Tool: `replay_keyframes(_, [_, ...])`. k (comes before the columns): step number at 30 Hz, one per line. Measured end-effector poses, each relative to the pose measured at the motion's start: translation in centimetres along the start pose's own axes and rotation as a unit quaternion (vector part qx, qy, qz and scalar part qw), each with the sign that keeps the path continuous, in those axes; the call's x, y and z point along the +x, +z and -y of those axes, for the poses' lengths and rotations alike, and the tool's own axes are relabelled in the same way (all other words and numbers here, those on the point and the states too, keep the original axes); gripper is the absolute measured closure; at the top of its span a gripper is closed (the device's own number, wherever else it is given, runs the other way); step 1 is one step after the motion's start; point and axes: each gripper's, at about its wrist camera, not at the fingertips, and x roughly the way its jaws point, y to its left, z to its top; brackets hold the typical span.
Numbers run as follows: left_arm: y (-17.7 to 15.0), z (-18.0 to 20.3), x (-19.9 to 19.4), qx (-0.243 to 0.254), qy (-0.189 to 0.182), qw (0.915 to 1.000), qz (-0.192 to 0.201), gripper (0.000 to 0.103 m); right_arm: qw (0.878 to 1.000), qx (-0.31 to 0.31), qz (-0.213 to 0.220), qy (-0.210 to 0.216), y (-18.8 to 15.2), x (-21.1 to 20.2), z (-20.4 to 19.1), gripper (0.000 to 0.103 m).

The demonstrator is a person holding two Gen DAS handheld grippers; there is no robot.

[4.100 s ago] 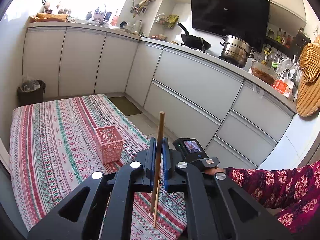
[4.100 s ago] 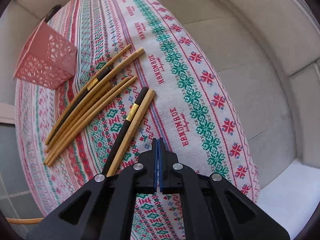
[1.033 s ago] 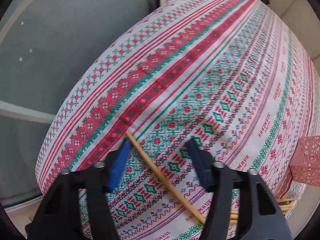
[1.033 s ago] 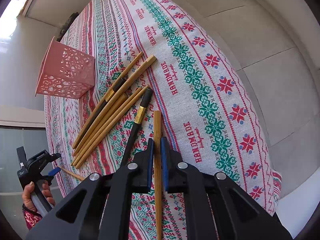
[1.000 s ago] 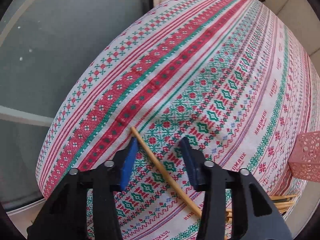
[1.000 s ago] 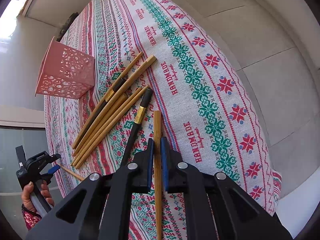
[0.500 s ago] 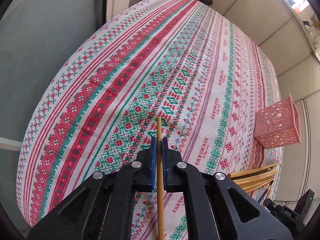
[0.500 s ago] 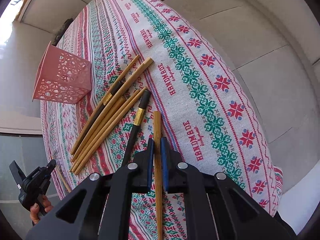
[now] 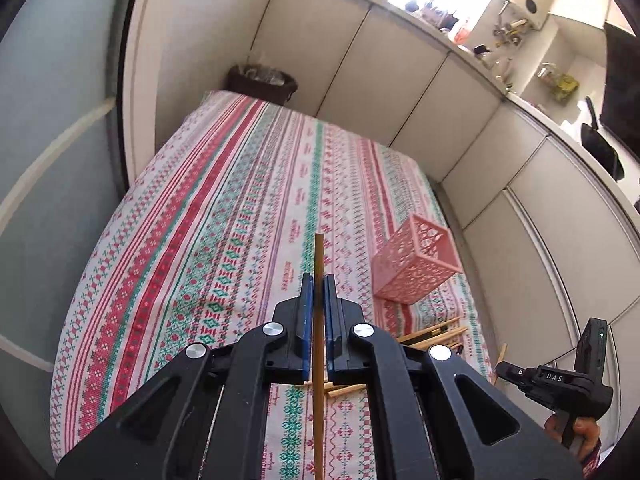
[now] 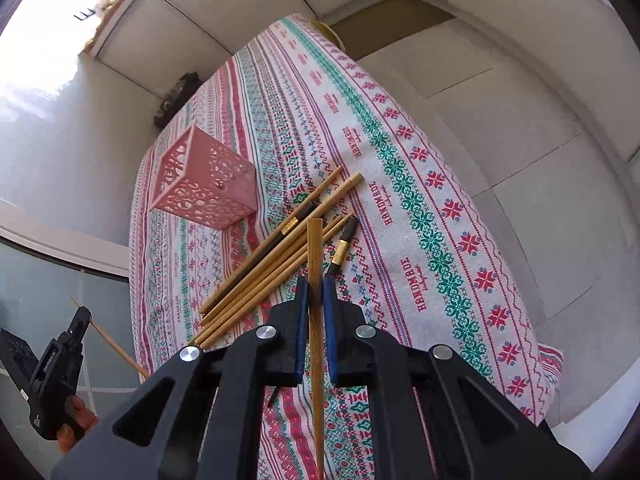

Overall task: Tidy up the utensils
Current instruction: 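Carry chopsticks over the pink holder and open both tools to drop them in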

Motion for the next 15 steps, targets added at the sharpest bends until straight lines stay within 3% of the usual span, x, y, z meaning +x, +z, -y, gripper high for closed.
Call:
replay_keyframes(7, [1.3,4.0,-2.8,0.042,-0.034,0.9966,0.063,0.099,0.998,-0.029,0.059,0.019,0.8,-4.2,-2.1,0.095])
replay_keyframes(15, [5.5,8.9,-4.4,0.084,-0.063,0.9880,0.113,0.099,0.987,-0.070,0.134,0.055,3.6,-10.4,-5.9,0.095])
